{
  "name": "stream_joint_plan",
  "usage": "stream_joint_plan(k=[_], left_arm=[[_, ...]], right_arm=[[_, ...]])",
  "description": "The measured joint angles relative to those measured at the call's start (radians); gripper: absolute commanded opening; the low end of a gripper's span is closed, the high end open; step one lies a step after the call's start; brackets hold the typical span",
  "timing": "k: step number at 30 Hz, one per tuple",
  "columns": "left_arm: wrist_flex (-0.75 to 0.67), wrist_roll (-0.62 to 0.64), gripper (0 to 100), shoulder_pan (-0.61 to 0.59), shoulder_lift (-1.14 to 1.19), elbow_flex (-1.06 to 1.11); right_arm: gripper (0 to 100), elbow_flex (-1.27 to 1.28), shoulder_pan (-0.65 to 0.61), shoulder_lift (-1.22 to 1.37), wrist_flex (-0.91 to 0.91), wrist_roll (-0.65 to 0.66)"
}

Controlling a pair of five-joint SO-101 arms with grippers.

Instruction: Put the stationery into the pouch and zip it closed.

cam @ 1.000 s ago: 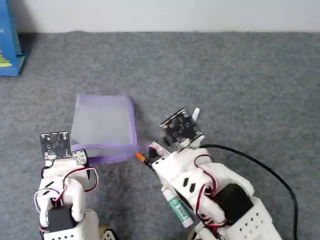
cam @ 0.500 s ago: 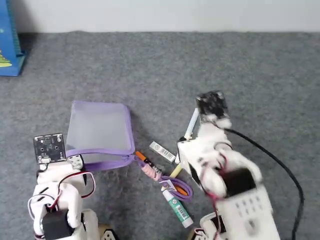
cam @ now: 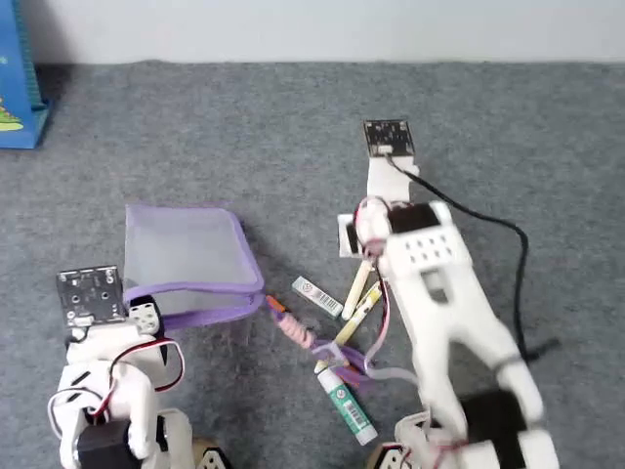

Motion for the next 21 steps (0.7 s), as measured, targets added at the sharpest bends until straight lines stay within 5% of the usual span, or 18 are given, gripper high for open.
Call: stream_joint_plan(k=[21], left_arm=[[-0.044, 0.000, 1, 0.087, 0.428, -0.192]], right_arm=[[20.3, -0.560, 0.109, 0.717, -0.020, -0.002]])
